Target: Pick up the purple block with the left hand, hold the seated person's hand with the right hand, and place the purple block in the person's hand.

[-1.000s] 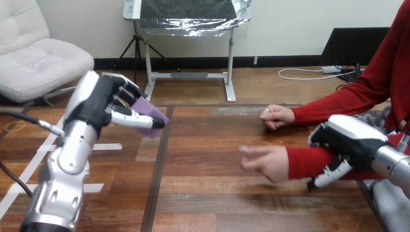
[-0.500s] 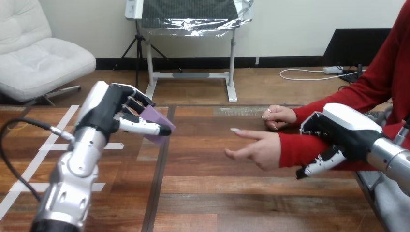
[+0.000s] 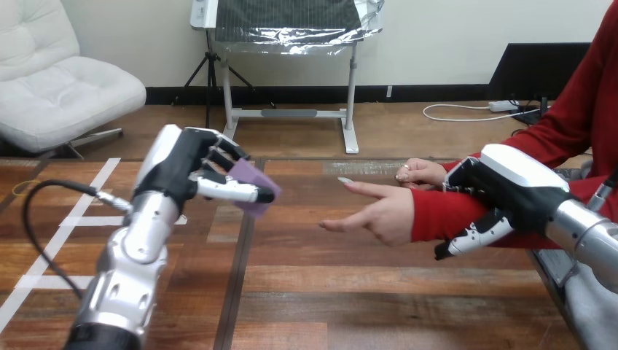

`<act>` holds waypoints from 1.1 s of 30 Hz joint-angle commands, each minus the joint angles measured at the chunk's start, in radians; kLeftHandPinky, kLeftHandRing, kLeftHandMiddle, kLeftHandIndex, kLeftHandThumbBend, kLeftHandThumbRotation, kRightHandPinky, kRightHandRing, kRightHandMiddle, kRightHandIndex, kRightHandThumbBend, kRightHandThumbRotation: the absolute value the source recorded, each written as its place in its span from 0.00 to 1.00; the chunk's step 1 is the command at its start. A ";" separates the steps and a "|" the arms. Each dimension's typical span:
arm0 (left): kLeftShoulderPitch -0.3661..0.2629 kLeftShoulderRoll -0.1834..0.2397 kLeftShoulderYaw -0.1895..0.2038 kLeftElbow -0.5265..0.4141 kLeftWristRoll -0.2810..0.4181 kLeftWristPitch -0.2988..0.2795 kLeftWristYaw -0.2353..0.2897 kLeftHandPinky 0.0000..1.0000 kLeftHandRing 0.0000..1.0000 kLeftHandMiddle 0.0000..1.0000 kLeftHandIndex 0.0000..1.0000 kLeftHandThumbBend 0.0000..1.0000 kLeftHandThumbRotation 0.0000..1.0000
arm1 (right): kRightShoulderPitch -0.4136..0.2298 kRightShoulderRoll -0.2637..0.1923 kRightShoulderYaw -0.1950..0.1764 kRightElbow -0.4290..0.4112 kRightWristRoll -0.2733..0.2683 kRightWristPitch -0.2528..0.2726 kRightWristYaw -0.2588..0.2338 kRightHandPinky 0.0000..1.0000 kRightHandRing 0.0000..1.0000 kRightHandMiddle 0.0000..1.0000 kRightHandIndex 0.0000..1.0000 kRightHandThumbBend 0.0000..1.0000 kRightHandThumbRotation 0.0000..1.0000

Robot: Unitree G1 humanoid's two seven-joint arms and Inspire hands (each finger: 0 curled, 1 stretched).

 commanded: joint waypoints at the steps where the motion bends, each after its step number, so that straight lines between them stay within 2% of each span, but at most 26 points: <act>1: -0.109 -0.028 -0.012 0.005 -0.011 -0.025 0.021 0.28 0.33 0.40 0.42 0.78 0.00 | -0.022 0.035 -0.045 -0.071 0.040 -0.008 0.006 0.21 0.22 0.27 0.27 0.85 0.22; 8: -0.127 -0.050 -0.015 0.022 -0.012 -0.036 0.026 0.28 0.33 0.40 0.43 0.78 0.00 | -0.022 0.047 -0.047 -0.096 0.057 -0.008 0.018 0.23 0.23 0.27 0.27 0.86 0.25; 24: -0.175 -0.103 -0.023 0.075 -0.018 -0.069 0.029 0.28 0.34 0.40 0.43 0.77 0.00 | -0.019 0.091 -0.064 -0.176 0.078 0.054 0.067 0.21 0.22 0.27 0.28 0.86 0.28; 33: -0.203 -0.129 -0.043 0.093 -0.008 -0.059 0.032 0.28 0.33 0.40 0.42 0.77 0.00 | -0.020 0.114 -0.064 -0.226 0.068 0.078 0.067 0.23 0.24 0.28 0.30 0.86 0.29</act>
